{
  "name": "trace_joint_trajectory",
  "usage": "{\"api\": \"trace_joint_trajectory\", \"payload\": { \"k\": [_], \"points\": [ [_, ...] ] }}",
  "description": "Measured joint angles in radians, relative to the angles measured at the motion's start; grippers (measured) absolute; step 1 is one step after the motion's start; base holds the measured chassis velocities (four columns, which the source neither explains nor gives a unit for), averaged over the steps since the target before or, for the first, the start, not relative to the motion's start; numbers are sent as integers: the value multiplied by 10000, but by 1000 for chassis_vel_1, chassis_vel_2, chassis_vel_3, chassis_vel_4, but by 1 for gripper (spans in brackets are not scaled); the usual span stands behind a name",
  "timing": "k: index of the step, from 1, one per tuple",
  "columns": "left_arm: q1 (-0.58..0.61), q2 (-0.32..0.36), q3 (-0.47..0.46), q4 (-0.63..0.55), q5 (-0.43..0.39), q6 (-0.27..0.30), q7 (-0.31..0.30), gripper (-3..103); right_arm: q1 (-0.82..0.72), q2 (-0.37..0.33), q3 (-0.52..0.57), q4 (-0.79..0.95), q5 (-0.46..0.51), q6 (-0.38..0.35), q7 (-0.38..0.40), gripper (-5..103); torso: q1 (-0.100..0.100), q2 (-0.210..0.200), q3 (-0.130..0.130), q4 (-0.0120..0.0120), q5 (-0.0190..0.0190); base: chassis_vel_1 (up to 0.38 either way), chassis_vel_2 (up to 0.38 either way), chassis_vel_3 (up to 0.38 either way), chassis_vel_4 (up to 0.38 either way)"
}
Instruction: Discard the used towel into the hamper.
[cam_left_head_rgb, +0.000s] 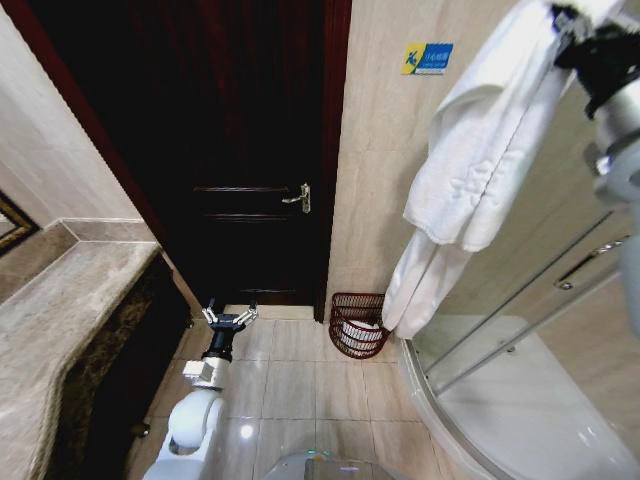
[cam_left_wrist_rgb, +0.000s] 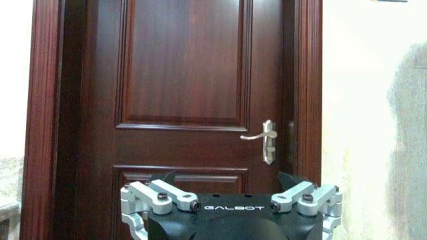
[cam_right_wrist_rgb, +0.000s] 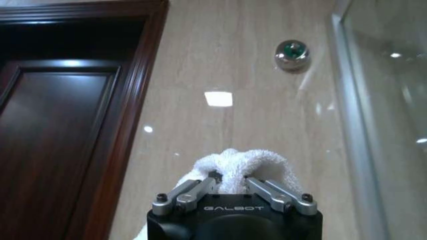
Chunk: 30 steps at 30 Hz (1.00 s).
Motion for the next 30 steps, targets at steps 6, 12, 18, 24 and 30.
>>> {"api": "trace_joint_trajectory", "payload": {
  "k": [6, 12, 18, 24, 30],
  "points": [
    [75, 4, -111, -87, -8, -6, -6, 100, 1434, 599, -940, -1052, -133, -4, 22, 6, 1, 0, 0, 1, -4, 0, 0, 0, 0],
    [148, -91, -167, -130, -16, -15, -18, 100, 1749, 845, -1130, -1835, -610, 45, -338, 6, 1, 0, 0, 0, 5, 0, 0, 0, 0],
    [182, -256, -113, -130, 89, -41, -19, 100, 1266, 905, -1016, -2164, -1027, 206, -609, 6, 1, 0, 1, -2, 6, 0, 0, 0, 0],
    [300, -293, -98, -138, 138, -172, -19, 100, 1045, 1039, -1069, -2327, -1214, 345, -691, 6, 0, 0, 0, -2, 1, 0, 0, 0, 0],
    [370, -308, -104, -183, 151, -243, -17, 100, 1092, 1264, -1411, -2465, -1357, 385, -652, 6, 0, 0, 0, 0, -1, 0, 0, 0, 0]
  ]
}}
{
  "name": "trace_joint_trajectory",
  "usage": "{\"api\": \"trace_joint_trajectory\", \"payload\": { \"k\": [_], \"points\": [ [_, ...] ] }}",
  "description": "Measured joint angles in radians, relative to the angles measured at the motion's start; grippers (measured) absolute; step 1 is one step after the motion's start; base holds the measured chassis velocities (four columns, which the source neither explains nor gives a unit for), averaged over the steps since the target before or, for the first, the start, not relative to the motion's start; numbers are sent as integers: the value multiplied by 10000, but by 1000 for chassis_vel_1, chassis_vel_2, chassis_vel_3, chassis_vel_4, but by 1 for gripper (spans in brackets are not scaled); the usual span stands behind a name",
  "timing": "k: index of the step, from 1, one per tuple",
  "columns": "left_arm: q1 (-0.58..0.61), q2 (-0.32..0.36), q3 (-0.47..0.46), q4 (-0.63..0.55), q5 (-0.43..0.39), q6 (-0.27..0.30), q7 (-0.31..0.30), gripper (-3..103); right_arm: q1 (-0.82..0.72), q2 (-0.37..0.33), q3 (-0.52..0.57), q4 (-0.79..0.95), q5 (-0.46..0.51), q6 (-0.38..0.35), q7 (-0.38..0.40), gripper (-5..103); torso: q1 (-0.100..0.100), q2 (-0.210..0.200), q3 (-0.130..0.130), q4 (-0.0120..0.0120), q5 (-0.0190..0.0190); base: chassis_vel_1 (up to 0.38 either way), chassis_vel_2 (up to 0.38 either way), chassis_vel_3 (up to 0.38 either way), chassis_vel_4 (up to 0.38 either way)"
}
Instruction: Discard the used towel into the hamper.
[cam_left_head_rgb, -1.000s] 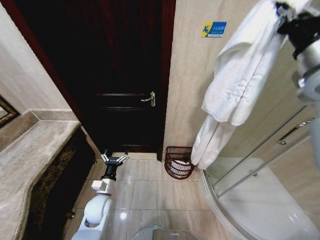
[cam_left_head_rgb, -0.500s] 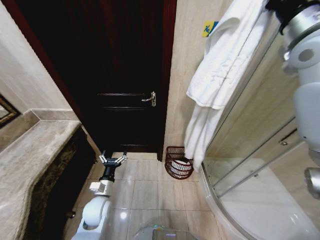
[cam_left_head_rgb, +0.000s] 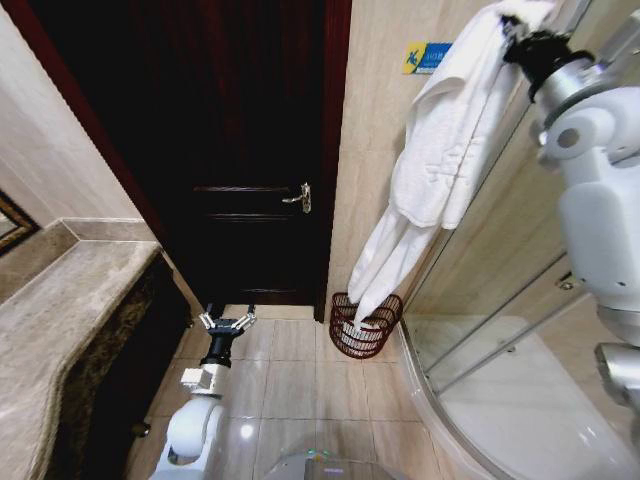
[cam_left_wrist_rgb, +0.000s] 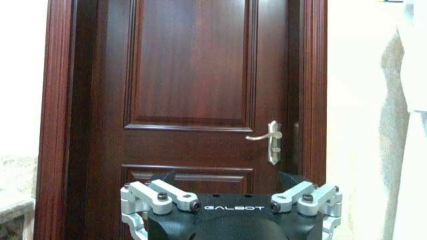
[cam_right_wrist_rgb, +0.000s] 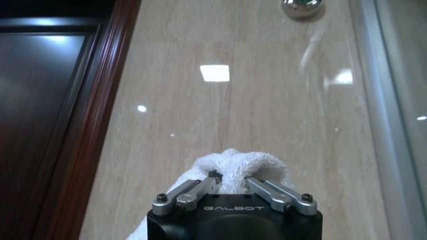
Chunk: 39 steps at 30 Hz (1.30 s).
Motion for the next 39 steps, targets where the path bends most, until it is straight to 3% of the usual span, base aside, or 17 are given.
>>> {"api": "trace_joint_trajectory", "payload": {
  "k": [9, 19, 39],
  "points": [
    [79, 3, 8, -64, 2, -47, 34, 100, -32, 250, -257, -430, -240, 180, 26, 6, 0, 0, 0, -1, 1, 0, 0, 0, 0],
    [110, -7, 14, -76, 13, -12, 114, 100, -1124, 360, -21, 6, -389, 254, 70, 6, -7, -12, -8, -2, 2, 0, 0, 0, 0],
    [132, -157, 74, -22, 89, 36, 142, 100, -1858, 594, 188, 40, -872, 377, 79, 6, -551, -1201, -645, -2, 2, 0, 0, 0, 0]
  ]
}}
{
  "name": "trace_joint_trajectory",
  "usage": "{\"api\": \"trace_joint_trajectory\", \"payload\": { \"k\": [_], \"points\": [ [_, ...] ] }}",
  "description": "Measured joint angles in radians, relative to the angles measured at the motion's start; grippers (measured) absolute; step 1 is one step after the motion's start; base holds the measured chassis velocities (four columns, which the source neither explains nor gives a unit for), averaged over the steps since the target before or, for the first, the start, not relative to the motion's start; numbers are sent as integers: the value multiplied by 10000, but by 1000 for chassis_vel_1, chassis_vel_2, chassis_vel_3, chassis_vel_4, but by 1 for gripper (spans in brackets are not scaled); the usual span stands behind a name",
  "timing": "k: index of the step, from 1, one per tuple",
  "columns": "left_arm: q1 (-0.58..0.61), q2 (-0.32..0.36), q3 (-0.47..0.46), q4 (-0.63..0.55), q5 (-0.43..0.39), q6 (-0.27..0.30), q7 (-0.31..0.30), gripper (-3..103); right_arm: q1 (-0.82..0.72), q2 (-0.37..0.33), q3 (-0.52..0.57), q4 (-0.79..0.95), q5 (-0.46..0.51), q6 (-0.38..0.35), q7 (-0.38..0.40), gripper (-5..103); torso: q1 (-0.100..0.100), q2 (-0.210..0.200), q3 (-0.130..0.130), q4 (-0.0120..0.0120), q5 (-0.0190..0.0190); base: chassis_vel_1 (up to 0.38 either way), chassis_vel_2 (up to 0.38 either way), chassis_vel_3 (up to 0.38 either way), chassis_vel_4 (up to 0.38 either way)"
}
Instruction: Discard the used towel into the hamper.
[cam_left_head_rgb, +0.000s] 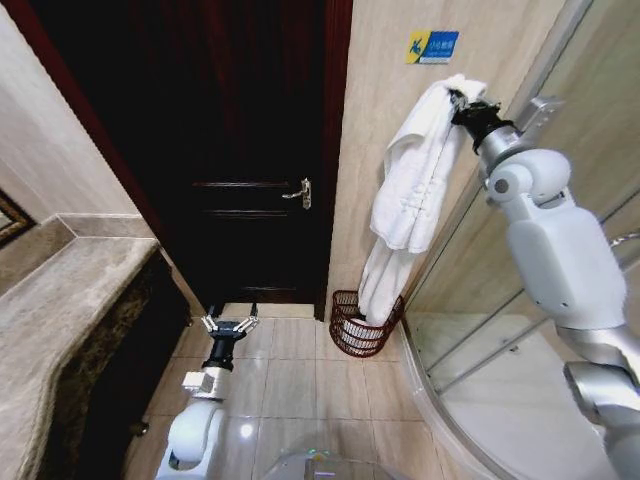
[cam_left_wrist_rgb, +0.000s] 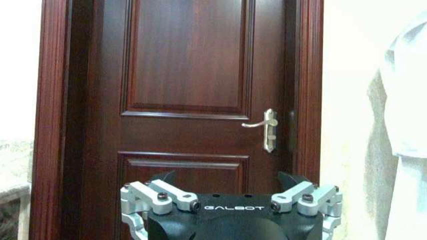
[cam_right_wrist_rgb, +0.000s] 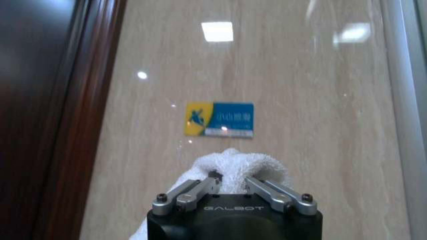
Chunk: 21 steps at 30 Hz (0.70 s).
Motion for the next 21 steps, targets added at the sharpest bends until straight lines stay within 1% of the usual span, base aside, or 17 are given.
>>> {"api": "trace_joint_trajectory", "payload": {
  "k": [3, 8, 9, 11, 15, 16, 17, 19, 21],
  "points": [
    [-7, 14, -1, 11, 1, -2, 23, 100, -10, 75, 27, -238, -179, 91, 0, 6, -121, -267, -143, 0, 0, 0, 0, 0, 0],
    [-9, 16, -3, 26, 1, -2, 28, 100, -51, 78, 67, -239, -189, 95, 2, 6, -200, -443, -244, 0, 0, 0, 0, 0, 0],
    [-3, 12, -4, 37, 1, -6, 36, 100, -104, 86, 95, -210, -194, 95, 13, 6, -275, -609, -338, 0, 0, 0, 0, 0, 0],
    [1, 8, -4, 40, 0, -9, 39, 100, -121, 87, 99, -206, -204, 95, 18, 6, -300, -664, -368, 0, 0, 0, 0, 0, 0],
    [5, -4, -3, 56, 0, -25, 54, 100, -157, 115, 100, -222, -220, 95, 34, 6, -422, -931, -509, 0, 0, 0, 0, 0, 0],
    [5, -4, -3, 56, 0, -25, 54, 100, -157, 115, 100, -222, -220, 95, 34, 6, -422, -931, -509, 0, 0, 0, 0, 0, 0],
    [7, -19, -2, 56, 0, -31, 65, 100, -125, 157, 83, -342, -224, 95, 48, 6, -482, -1058, -580, 0, 0, 0, 0, 0, 0],
    [9, -36, 0, 56, 0, -35, 72, 100, -94, 178, 60, -412, -227, 95, 58, 6, -504, -1106, -605, 0, 0, 0, 0, 0, 0],
    [25, -71, 12, 56, 0, -50, 118, 100, 3, 243, -12, -683, -286, 116, 70, 6, -577, -1273, -698, 1, 0, 0, 0, 0, 0]
  ]
}}
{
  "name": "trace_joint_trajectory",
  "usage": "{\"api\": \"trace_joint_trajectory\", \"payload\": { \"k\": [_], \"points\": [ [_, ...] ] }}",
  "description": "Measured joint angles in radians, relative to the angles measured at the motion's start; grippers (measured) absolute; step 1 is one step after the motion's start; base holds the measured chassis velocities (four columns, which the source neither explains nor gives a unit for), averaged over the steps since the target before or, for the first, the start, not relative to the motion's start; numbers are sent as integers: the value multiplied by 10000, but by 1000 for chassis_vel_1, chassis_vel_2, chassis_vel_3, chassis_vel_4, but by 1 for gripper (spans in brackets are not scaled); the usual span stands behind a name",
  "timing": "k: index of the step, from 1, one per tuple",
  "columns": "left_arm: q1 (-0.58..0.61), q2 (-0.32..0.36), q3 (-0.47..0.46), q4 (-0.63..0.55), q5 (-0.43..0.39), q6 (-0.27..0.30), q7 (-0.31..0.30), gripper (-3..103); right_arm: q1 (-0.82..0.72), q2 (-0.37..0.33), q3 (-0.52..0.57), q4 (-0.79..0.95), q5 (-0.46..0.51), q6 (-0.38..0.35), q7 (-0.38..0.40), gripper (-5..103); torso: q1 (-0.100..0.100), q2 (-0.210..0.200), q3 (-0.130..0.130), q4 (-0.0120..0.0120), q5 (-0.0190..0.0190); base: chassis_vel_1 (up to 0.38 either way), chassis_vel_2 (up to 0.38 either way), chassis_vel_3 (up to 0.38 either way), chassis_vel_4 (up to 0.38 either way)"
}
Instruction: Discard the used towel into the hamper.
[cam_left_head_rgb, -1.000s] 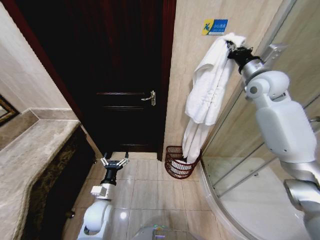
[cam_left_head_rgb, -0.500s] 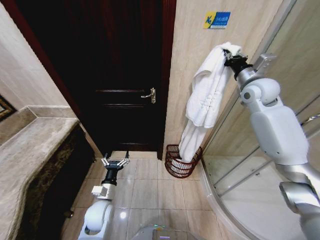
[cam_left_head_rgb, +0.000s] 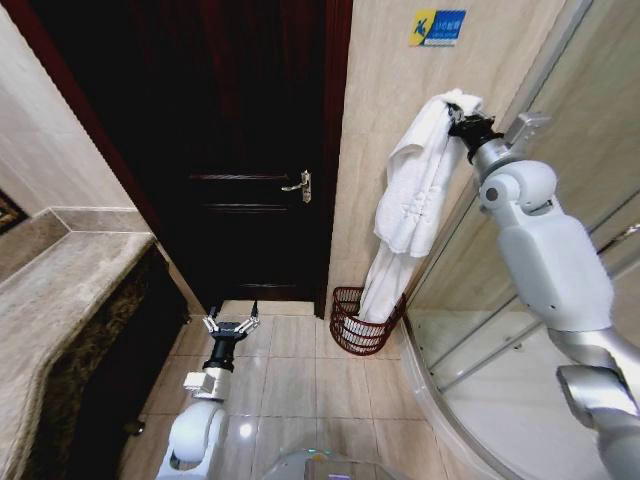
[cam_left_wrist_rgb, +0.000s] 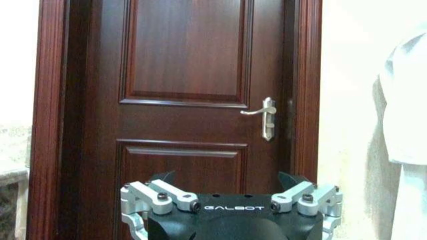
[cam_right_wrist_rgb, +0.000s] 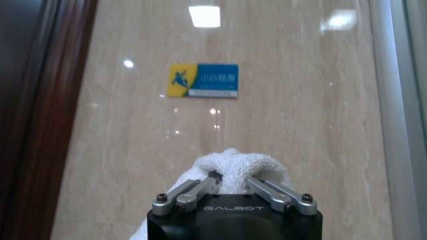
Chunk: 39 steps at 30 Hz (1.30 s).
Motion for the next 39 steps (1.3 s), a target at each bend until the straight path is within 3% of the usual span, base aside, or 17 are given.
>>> {"api": "trace_joint_trajectory", "payload": {
  "k": [21, 39],
  "points": [
    [153, -163, 8, -54, 26, -198, 103, 100, 195, 256, -315, -1098, -305, 151, -22, 6, -496, -1113, -617, 0, 0, 0, 0, 0, 0],
    [257, -180, -5, -190, 56, -216, 143, 100, 35, 286, -342, -1039, -319, 196, 22, 6, -893, -2021, -1129, -1, 0, 0, 0, 0, 0]
  ]
}}
